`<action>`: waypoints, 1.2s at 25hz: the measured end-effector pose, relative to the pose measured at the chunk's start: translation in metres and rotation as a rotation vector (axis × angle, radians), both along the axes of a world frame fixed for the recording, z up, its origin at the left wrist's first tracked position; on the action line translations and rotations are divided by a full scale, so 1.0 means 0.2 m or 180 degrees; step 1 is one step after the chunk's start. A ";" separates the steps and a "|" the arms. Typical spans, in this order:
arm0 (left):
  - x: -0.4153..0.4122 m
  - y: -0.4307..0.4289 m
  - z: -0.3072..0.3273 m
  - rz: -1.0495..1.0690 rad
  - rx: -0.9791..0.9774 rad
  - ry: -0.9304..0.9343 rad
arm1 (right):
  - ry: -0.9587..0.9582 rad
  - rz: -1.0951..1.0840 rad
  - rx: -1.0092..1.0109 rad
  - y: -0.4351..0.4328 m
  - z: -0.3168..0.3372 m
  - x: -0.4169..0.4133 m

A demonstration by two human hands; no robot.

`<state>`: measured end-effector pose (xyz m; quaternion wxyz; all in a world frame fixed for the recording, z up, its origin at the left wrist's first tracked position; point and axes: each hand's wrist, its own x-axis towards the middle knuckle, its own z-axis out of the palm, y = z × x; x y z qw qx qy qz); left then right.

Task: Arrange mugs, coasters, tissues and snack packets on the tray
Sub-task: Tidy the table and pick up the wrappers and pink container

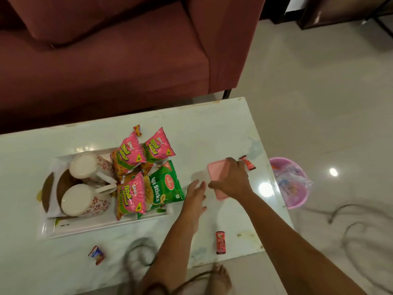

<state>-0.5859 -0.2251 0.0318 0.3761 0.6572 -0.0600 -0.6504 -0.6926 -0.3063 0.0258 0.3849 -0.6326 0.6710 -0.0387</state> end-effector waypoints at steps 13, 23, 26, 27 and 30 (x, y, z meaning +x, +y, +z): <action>0.00 -0.17 0.09 0.0013 -0.0638 0.0226 | -0.1553 -0.0305 0.0507 -0.03 0.20 -0.04; 0.04 -0.20 0.02 0.0568 -0.0045 -0.0019 | -0.3849 -0.2400 0.1734 -0.04 -0.03 -0.30; -0.01 -0.16 -0.08 0.0696 0.0196 -0.0442 | -0.3437 -0.2776 0.1684 0.06 -0.16 -0.35; -0.03 -0.14 -0.12 0.0682 0.0255 -0.0638 | -0.3193 -0.2720 0.1588 0.10 -0.19 -0.36; -0.08 -0.08 -0.22 0.0481 0.0256 -0.1157 | -0.2099 -0.2241 0.1224 0.17 -0.27 -0.36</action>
